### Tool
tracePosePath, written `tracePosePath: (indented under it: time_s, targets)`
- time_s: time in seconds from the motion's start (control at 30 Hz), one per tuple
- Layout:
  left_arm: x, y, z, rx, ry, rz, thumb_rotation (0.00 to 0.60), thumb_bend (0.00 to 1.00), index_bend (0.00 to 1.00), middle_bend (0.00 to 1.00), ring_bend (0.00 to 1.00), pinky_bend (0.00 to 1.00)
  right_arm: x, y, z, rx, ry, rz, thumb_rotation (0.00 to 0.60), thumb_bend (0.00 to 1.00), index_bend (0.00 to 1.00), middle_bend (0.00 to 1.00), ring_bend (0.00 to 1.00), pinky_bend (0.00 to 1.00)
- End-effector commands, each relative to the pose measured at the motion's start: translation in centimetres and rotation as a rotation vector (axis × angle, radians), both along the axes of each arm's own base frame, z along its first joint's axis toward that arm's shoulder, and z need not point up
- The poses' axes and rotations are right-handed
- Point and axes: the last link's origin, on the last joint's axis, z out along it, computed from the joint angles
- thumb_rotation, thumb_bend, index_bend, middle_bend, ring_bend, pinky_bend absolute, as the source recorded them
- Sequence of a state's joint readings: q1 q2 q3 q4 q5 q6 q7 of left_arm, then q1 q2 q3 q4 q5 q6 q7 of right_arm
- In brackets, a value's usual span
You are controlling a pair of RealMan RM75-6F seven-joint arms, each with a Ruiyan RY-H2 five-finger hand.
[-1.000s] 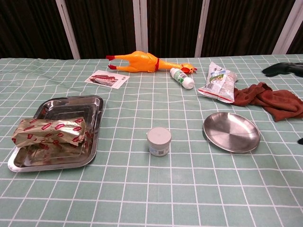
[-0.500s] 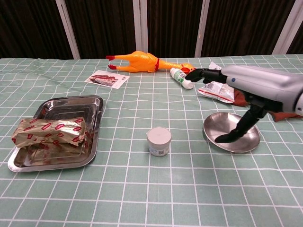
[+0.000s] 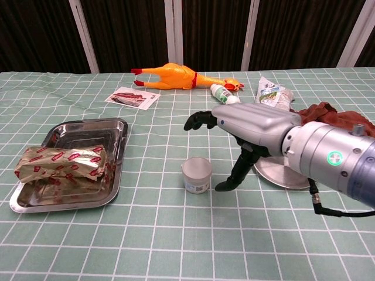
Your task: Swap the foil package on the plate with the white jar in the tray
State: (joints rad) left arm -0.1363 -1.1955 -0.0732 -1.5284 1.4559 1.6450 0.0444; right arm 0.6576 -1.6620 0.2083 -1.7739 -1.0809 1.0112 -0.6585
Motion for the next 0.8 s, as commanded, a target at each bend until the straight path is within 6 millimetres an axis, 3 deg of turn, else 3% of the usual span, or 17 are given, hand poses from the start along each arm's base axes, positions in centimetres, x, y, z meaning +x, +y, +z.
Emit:
tracePosePath:
  time_s: [0.03, 0.27, 0.8]
  targets:
    - [-0.1, 0.1, 0.0, 0.000, 0.008, 0.005, 0.600, 0.21, 0.25, 0.04, 0.00, 0.09, 0.1, -0.2, -0.6, 0.001, 0.006, -0.003, 0.600, 0.11, 0.21, 0.21, 0.20, 0.00]
    - [-0.1, 0.2, -0.2, 0.002, 0.011, 0.009, 0.600, 0.21, 0.25, 0.03, 0.00, 0.09, 0.1, -0.7, -1.8, 0.007, 0.023, -0.011, 0.600, 0.11, 0.25, 0.25, 0.24, 0.00]
    - [-0.1, 0.2, -0.3, 0.008, 0.007, 0.015, 0.600, 0.21, 0.24, 0.03, 0.00, 0.09, 0.2, -1.6, -3.5, -0.005, 0.051, -0.015, 0.600, 0.28, 0.30, 0.30, 0.28, 0.04]
